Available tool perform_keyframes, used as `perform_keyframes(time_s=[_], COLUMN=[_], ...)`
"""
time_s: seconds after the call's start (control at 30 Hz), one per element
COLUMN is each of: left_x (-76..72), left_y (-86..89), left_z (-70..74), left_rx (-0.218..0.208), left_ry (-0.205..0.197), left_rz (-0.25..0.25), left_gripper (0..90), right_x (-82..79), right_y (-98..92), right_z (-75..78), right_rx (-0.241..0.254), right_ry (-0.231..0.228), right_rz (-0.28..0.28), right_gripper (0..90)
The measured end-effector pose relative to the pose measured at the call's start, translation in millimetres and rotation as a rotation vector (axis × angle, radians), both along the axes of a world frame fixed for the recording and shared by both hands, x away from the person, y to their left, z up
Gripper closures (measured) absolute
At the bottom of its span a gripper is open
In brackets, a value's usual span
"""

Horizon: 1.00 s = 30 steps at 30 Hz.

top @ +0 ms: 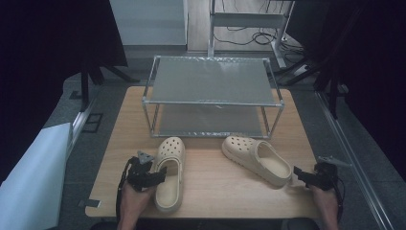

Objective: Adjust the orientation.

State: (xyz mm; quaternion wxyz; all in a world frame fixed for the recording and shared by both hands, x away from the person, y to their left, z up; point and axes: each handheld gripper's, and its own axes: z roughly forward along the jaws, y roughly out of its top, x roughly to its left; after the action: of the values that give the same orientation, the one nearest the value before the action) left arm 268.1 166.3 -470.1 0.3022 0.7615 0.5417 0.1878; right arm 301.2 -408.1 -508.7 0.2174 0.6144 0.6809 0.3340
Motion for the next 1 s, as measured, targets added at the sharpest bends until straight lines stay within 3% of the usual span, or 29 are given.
perform_keyframes(time_s=[0.03,0.17,0.3,0.37,0.43,0.73,0.77,0.8,0.83,0.87,1.0], left_x=[0.9,2.1,1.0,1.3,3.5,7.0,8.1,8.1,9.3,9.3,9.2], left_y=[-3.6,-5.1,-3.5,0.8,10.7,24.4,29.0,29.0,34.0,34.0,41.3], left_z=[-0.9,-1.5,-1.0,-1.5,-2.9,-3.4,-3.6,-3.6,-3.6,-3.6,2.2], left_rx=[0.016,0.017,0.044,0.05,0.01,-0.059,-0.094,-0.094,-0.134,-0.134,-0.222], left_ry=[0.006,0.013,-0.001,-0.015,-0.016,-0.01,-0.009,-0.009,-0.006,-0.006,-0.008], left_rz=[0.003,0.007,0.019,0.027,0.025,0.005,0.01,0.01,0.012,0.012,0.004], left_gripper=[39.0,57.6,63.9,72.9,73.5,75.3,75.5,75.7,75.8,76.0,76.2], right_x=[0.1,0.3,0.6,0.5,-0.1,-0.4,-0.7,-0.7,-0.7,-0.7,-0.8], right_y=[0.0,0.1,-0.9,-3.0,-4.3,-3.5,-3.4,-3.4,-3.3,-3.3,-4.2], right_z=[-0.1,-0.7,-1.9,-2.8,-2.1,-0.7,-0.2,-0.2,0.0,0.0,-0.6], right_rx=[0.0,0.005,0.011,0.033,0.047,0.045,0.042,0.042,0.042,0.042,0.05], right_ry=[0.001,0.007,0.017,0.019,0.017,-0.004,-0.002,-0.002,-0.003,-0.003,-0.007], right_rz=[0.001,-0.001,-0.002,-0.014,-0.023,-0.014,-0.012,-0.012,-0.011,-0.011,-0.015], right_gripper=[9.1,9.2,9.5,9.9,10.3,11.1,11.1,11.1,11.1,11.1,11.2])
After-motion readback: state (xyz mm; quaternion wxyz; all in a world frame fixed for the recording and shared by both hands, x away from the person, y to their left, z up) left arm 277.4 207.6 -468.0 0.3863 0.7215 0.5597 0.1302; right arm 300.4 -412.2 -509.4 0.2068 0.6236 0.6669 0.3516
